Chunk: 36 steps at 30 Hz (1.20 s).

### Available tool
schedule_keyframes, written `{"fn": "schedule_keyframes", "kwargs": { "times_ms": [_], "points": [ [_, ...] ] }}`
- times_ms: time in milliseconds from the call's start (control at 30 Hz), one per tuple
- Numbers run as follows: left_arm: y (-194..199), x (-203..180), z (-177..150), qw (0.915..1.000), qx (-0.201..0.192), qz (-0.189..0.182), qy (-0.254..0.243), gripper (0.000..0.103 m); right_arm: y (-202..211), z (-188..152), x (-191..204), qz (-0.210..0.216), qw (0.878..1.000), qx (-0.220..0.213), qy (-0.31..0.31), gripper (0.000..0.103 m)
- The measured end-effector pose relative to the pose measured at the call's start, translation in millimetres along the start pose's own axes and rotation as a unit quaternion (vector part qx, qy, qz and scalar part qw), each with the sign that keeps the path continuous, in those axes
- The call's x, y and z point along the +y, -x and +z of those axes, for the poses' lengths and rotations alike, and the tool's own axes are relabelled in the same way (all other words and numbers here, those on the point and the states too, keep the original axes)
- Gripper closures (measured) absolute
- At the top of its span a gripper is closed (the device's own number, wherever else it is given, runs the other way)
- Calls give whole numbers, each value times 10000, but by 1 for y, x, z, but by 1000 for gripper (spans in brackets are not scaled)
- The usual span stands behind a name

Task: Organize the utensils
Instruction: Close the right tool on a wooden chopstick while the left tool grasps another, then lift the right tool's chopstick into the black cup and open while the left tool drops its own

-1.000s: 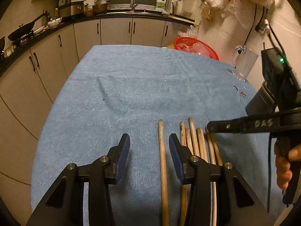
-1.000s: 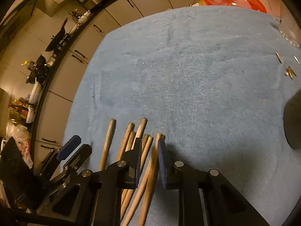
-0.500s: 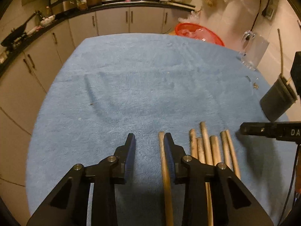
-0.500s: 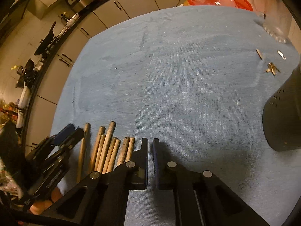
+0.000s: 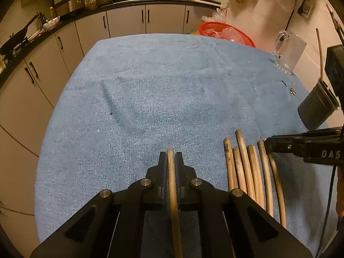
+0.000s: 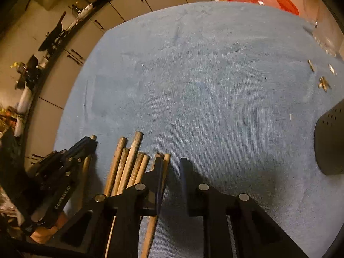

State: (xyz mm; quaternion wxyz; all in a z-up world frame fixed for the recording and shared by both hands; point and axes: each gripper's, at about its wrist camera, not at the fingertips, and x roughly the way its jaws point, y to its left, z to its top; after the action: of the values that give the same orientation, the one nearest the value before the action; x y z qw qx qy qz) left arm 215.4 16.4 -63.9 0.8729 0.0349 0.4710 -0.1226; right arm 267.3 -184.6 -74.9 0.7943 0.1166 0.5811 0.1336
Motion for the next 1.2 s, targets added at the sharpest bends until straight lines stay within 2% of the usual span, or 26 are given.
{"fn": "schedule_keyframes", "kwargs": {
  "times_ms": [133, 233, 333, 500, 667, 833, 933, 1033, 1200],
  "points": [
    [0, -1, 3, 9999, 110, 14, 48, 96, -7, 4, 22, -658, 9960, 18, 597, 96],
    [1, 4, 4, 9996, 204, -131, 120, 96, -9, 4, 23, -905, 9924, -4, 834, 99],
    [2, 8, 2, 9994, 199, -240, 157, 97, -5, 0, 15, -880, 9931, -81, 769, 100],
    [5, 9, 1, 9990, 193, -288, 283, 97, 6, -6, -11, -418, 9981, -210, 412, 100],
    [42, 5, 7, 9964, -311, -586, 531, 97, 39, -12, -18, -113, 9980, -553, 279, 100],
    [91, -6, 17, 9940, -824, -619, 363, 97, 95, -26, -16, 127, 9923, -1136, 468, 100],
    [123, -9, 20, 9898, -1274, -519, 361, 97, 133, -36, -10, 242, 9860, -1537, 597, 100],
    [142, -1, 18, 9803, -1827, -419, 623, 97, 163, -44, -6, 342, 9797, -1857, 679, 100],
    [144, 6, 12, 9709, -2183, -128, 976, 97, 194, -61, 9, 421, 9700, -2224, 883, 100]
  ]
}}
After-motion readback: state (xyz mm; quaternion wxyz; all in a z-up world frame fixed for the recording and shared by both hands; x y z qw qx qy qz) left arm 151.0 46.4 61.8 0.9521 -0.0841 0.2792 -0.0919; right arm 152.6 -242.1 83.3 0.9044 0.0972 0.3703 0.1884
